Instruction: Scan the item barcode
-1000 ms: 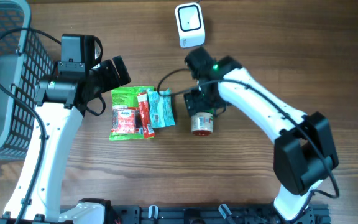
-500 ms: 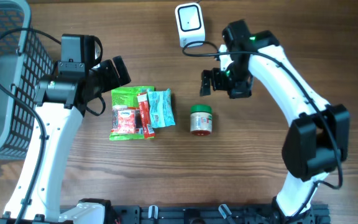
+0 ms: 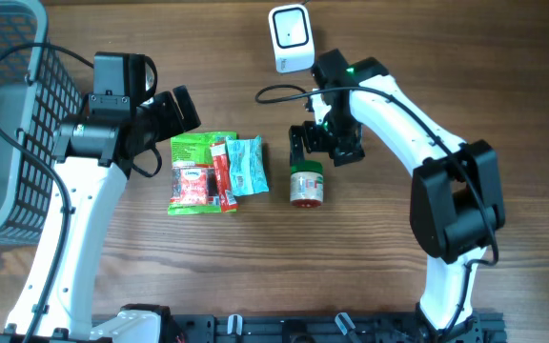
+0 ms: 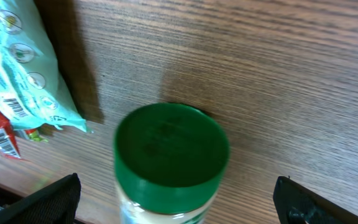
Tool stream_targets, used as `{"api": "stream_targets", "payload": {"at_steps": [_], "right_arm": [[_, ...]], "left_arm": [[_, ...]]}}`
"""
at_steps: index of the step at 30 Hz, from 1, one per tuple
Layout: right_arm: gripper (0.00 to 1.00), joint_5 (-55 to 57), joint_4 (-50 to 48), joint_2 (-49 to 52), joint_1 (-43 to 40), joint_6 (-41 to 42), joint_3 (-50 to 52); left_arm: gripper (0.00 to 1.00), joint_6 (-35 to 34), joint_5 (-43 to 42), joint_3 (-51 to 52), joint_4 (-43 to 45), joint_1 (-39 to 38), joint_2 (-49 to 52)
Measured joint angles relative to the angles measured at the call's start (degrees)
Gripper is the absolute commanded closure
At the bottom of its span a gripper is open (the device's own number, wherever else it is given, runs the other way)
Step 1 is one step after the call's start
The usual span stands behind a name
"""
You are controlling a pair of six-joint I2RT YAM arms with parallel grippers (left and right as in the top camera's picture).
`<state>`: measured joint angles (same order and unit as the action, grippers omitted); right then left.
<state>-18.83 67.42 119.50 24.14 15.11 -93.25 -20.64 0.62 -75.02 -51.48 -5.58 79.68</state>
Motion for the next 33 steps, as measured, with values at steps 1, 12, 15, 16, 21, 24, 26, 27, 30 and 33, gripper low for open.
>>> {"api": "stream_targets", "payload": {"at_steps": [1,12,15,16,21,24,26,27,30,33], "right_arm": [[0.01,0.07,-0.37,0.35,0.26,0.00,0.00],[0.01,0.90,-2.34,2.56,3.93,0.92,0.00],[0.01,3.06,-3.32,2.89,4.50,1.73,0.00],[0.01,4.15,-3.45,2.95,4.57,1.99,0.00],[0.05,6.64,-3.43,3.08,4.55,2.86,0.00],[0.04,7.32,-3.39,3.08,4.59,2.80,0.00],[0.04,7.50,-3.39,3.08,4.66,2.80,0.00],[0.04,7.54,-3.39,3.08,4.72,2.80,0.00],[0.04,7.76,-3.39,3.08,5.11,2.58,0.00],[0.04,8.41,-3.41,3.08,5.92,2.51,0.00]], "left_arm": [[0.00,0.00,0.00,0.00,0.00,0.00,0.00],[0.00,0.00,0.00,0.00,0.00,0.00,0.00],[0.00,0.00,0.00,0.00,0.00,0.00,0.00],[0.00,0.00,0.00,0.00,0.00,0.00,0.00],[0.00,0.00,0.00,0.00,0.00,0.00,0.00],[0.00,0.00,0.00,0.00,0.00,0.00,0.00],[0.00,0.00,0.00,0.00,0.00,0.00,0.00],[0.00,0.00,0.00,0.00,0.00,0.00,0.00],[0.00,0.00,0.00,0.00,0.00,0.00,0.00],[0.00,0.00,0.00,0.00,0.00,0.00,0.00]]}}
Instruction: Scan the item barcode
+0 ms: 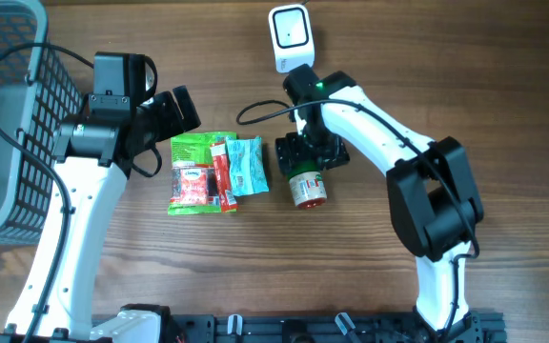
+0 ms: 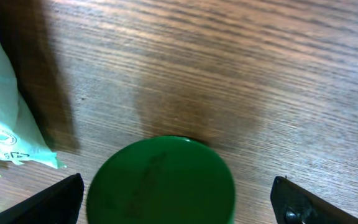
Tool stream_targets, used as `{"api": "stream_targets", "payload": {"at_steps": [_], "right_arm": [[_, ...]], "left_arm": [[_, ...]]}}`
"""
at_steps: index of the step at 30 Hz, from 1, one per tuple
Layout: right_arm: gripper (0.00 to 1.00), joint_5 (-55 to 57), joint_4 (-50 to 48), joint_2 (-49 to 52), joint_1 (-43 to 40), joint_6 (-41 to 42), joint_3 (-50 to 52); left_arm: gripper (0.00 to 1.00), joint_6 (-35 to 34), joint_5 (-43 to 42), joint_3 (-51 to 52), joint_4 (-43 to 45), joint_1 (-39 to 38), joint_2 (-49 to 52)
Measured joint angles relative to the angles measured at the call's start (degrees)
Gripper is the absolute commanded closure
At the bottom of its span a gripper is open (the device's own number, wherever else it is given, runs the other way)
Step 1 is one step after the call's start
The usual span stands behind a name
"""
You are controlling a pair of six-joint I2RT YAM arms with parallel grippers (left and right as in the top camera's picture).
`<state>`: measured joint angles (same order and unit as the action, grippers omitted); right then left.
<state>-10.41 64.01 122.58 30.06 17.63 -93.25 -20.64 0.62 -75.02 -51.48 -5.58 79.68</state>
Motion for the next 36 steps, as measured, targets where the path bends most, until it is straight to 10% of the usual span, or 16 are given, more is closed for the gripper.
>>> {"api": "stream_targets", "payload": {"at_steps": [8,36], "right_arm": [[0.18,2.01,-0.20,0.00,2.21,-2.99,0.00],[0.07,5.99,3.89,0.00,2.47,-7.87,0.00]], "left_arm": [[0.00,0.00,0.00,0.00,0.00,0.00,0.00],[0.00,0.00,0.00,0.00,0.00,0.00,0.00]]}}
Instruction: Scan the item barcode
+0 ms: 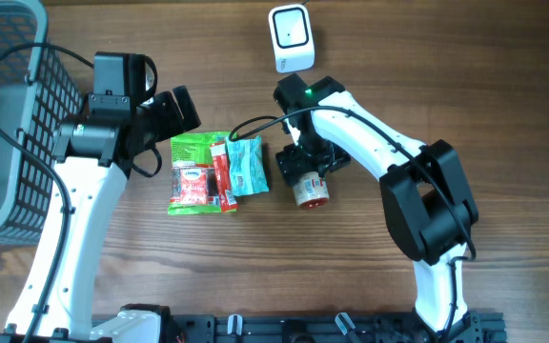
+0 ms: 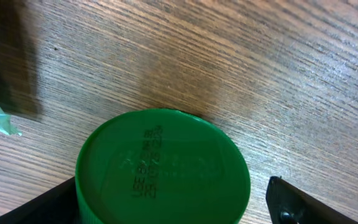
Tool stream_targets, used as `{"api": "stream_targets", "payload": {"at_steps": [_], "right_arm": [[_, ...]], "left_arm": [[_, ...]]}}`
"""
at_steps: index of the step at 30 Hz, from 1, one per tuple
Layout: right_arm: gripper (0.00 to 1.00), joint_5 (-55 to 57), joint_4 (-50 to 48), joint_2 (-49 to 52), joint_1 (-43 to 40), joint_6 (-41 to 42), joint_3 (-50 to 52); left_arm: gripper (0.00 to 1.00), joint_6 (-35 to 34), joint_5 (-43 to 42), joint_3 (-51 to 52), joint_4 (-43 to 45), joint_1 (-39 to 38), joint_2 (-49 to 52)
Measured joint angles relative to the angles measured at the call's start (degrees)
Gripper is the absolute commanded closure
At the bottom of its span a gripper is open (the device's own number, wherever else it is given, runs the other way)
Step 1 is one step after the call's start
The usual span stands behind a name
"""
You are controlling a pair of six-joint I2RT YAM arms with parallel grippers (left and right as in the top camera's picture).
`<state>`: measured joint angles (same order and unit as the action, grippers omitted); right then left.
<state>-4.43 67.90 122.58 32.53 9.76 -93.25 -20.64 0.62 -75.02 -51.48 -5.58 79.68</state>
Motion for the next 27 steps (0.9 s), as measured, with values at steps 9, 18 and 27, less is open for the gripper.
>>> {"api": "stream_targets", "payload": {"at_steps": [9,18,27], "right_arm": [[0.07,-0.04,-2.12,0.11,0.00,-2.54,0.00],[0.23,-0.26,-2.62,1.14,0.00,-2.34,0.50],[0.43,-0.76,-2.99,1.22,0.00,-0.87,0.55]], "left_arm": [[0.00,0.00,0.00,0.00,0.00,0.00,0.00],[0.00,0.00,0.00,0.00,0.00,0.00,0.00],[0.00,0.00,0.00,0.00,0.00,0.00,0.00]]}}
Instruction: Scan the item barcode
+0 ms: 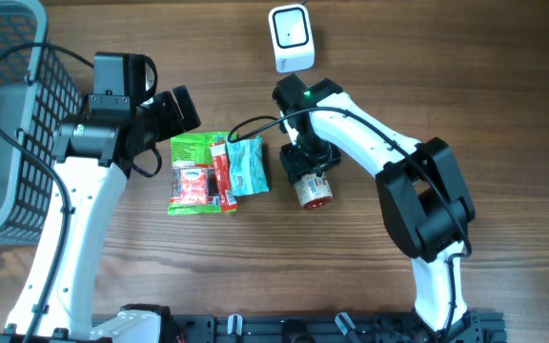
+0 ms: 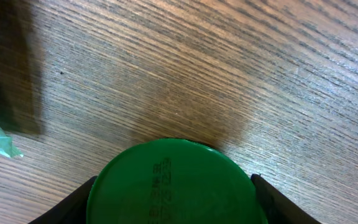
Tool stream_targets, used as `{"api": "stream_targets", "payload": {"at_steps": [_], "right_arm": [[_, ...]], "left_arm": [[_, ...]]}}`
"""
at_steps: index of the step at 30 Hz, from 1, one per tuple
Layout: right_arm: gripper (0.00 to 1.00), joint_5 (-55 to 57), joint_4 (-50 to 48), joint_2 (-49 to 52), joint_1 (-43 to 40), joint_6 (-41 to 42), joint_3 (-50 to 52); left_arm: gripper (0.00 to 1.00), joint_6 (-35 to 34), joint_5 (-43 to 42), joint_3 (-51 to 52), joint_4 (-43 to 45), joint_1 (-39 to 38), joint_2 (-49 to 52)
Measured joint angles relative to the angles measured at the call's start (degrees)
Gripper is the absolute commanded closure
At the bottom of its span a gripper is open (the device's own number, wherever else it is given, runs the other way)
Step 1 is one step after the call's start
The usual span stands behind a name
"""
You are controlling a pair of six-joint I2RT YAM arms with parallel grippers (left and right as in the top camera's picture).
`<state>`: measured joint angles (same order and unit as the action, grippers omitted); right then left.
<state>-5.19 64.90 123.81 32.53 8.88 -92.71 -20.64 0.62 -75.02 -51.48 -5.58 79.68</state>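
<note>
A small jar (image 1: 314, 191) with a green lid (image 2: 173, 183) and a red and white label lies on its side on the wooden table. My right gripper (image 1: 304, 165) is shut on the jar at the lid end, and its black fingers (image 2: 73, 205) touch the lid on both sides. The white barcode scanner (image 1: 291, 38) stands at the table's far edge, behind the jar. My left gripper (image 1: 172, 112) hovers open above the table, left of the packets, holding nothing.
Several snack packets lie left of the jar: a green one (image 1: 193, 148), a red one (image 1: 191, 186), a red stick (image 1: 222, 171) and a teal one (image 1: 248, 164), whose corner shows beside the lid. A grey wire basket (image 1: 8, 114) stands at the far left.
My right gripper's fingers, which stood apart from the green lid on either side, now press against it. The jar has shifted slightly. The left arm has not moved.
My right gripper was open above and behind the lying jar. It then stood lower and closer over the lid, then straddled the lid with both fingers wide. Now it is shut on the jar at the lid. The left arm stayed still throughout.
</note>
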Motion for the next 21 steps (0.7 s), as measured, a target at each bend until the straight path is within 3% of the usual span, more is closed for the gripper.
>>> {"api": "stream_targets", "payload": {"at_steps": [8,21], "right_arm": [[0.44,-0.17,-0.50,-1.40,-0.07,0.04,0.50],[0.45,9.09,-2.43,-29.24,-0.92,4.59,0.85]], "left_arm": [[0.00,0.00,0.02,0.00,0.00,0.00,0.00],[0.00,0.00,0.00,0.00,0.00,0.00,0.00]]}}
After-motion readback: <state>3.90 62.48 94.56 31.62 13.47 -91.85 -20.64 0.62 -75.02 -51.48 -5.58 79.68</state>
